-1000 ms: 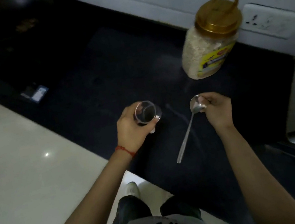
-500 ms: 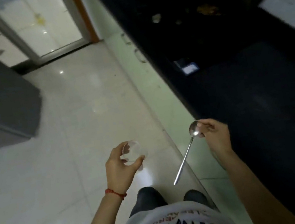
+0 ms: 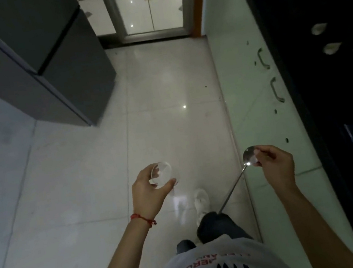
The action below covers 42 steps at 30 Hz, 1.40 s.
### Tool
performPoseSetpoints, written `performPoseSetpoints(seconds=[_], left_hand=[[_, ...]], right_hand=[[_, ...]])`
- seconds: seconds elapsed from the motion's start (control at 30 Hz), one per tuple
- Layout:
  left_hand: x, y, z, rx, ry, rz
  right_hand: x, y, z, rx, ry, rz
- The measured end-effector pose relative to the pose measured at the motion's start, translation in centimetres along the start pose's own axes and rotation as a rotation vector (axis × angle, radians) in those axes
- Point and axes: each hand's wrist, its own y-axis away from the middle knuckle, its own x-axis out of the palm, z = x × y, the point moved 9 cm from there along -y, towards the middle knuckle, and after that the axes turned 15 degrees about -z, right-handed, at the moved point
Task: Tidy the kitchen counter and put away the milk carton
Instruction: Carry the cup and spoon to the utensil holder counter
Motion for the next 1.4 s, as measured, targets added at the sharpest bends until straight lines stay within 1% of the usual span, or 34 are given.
performPoseSetpoints(seconds=[0.2,0.37,0.53,0.67,0.77,0.87,0.97,1.1,1.3,1.4], left_hand=[[1.6,-11.5,-2.2,0.015,-0.026,-0.043],[0.6,-20.5,-3.2,-0.032,-0.055,-0.118],[-0.5,-28.4,-2.9,-0.074,-0.079,-0.177],[0.5,-35.9,-2.5,-0.101,-0.086,-0.187],[2.2,-43.0,-3.3,-0.085,-0.084,-0.16],[3.9,-50.5,-5.8,-0.042,-0.098,-0.115],[5.7,-58.1,-10.0,0.031,-0.088,-0.061],[8.5,-66.9,-15.5,0.125,-0.06,-0.019],[14.1,-77.8,-21.8,0.213,-0.042,-0.02],[17.0,-82.5,-23.2,0.192,-0.049,-0.041]], right_hand=[[9.0,-7.0,2.2,0.019,-0.009,0.023],[18.8,-13.5,7.9,-0.022,0.006,0.101],[27.5,-18.5,14.2,-0.132,0.025,0.137],[34.2,-22.9,17.1,-0.154,0.032,0.147],[38.9,-26.7,18.7,-0.131,0.034,0.113],[43.0,-30.2,20.3,-0.077,0.034,0.074],[46.2,-33.7,22.3,-0.047,0.041,0.043],[48.9,-37.6,23.8,0.01,0.019,0.005],[52.2,-46.0,25.1,0.039,0.037,-0.076],[54.4,-51.9,26.3,0.026,0.036,-0.119]])
